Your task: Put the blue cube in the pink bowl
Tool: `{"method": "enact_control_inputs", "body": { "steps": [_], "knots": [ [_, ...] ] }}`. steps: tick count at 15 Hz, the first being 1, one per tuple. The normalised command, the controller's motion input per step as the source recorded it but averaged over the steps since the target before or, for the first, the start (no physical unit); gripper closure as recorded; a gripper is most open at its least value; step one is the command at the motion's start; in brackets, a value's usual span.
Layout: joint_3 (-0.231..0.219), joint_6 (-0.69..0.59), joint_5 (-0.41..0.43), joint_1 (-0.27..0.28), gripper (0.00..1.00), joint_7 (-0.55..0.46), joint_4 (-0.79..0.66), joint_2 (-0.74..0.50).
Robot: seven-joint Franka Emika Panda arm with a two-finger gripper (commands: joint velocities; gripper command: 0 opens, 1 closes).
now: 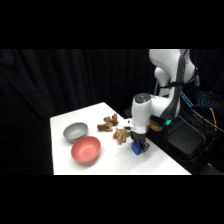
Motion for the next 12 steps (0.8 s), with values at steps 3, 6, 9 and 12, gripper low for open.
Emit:
{"method": "enact_control_inputs", "body": {
  "steps": [3, 6, 9, 12],
  "knots": [
    [-0.142, -0.01, -0.002, 0.183, 0.77, 0.09, -0.1, -0.2],
    [-0.109, -0.19, -0.022, 0.142, 0.77, 0.08, -0.09, -0.31],
    [-0.079, -0.39, -0.069, 0.08, 0.77, 0.08, -0.07, -0.43],
    [-0.029, -0.45, -0.127, -0.002, 0.77, 0.08, -0.04, -0.46]
  ]
}}
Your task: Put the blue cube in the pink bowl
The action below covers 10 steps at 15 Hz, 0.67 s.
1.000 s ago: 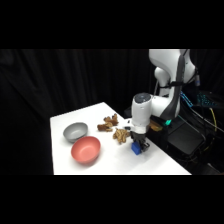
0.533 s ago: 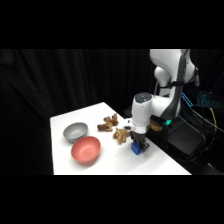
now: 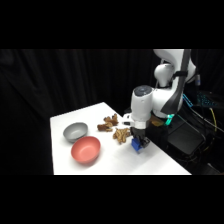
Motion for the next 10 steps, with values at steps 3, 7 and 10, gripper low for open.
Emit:
{"method": "enact_control_inputs", "body": {
  "steps": [3, 7, 10],
  "knots": [
    [0.061, -0.43, -0.076, -0.111, 0.77, -0.02, 0.0, -0.46],
    [0.096, -0.42, -0.056, -0.16, 0.77, -0.08, 0.03, -0.44],
    [0.087, -0.39, 0.036, -0.188, 0.77, -0.22, 0.11, -0.33]
  ]
}}
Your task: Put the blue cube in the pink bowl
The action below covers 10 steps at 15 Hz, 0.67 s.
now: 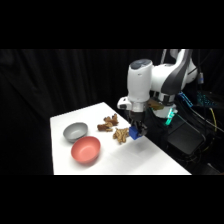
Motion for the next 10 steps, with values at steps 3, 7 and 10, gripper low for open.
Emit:
{"method": "enact_control_inputs", "body": {
  "steps": [3, 7, 10],
  "knots": [
    [0.051, -0.32, 0.095, -0.185, 0.77, -0.3, 0.2, -0.18],
    [-0.012, -0.3, 0.109, -0.174, 0.77, -0.31, 0.34, 0.01],
    [-0.041, -0.28, 0.086, -0.146, 0.77, -0.28, 0.45, 0.18]
  ]
}}
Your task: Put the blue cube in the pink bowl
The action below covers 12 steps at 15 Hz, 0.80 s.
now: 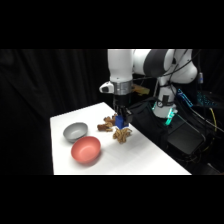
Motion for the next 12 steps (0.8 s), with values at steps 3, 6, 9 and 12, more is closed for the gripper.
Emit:
{"method": "enact_control_inputs", "body": {
  "steps": [3, 6, 9, 12],
  "knots": [
    [-0.027, -0.28, 0.072, -0.098, 0.77, -0.23, 0.52, 0.28],
    [-0.018, -0.3, 0.052, -0.069, 0.77, -0.2, 0.6, 0.36],
    [-0.02, -0.3, 0.01, -0.05, 0.77, -0.14, 0.62, 0.38],
    [-0.03, -0.29, -0.015, -0.04, 0.77, -0.1, 0.61, 0.37]
  ]
}}
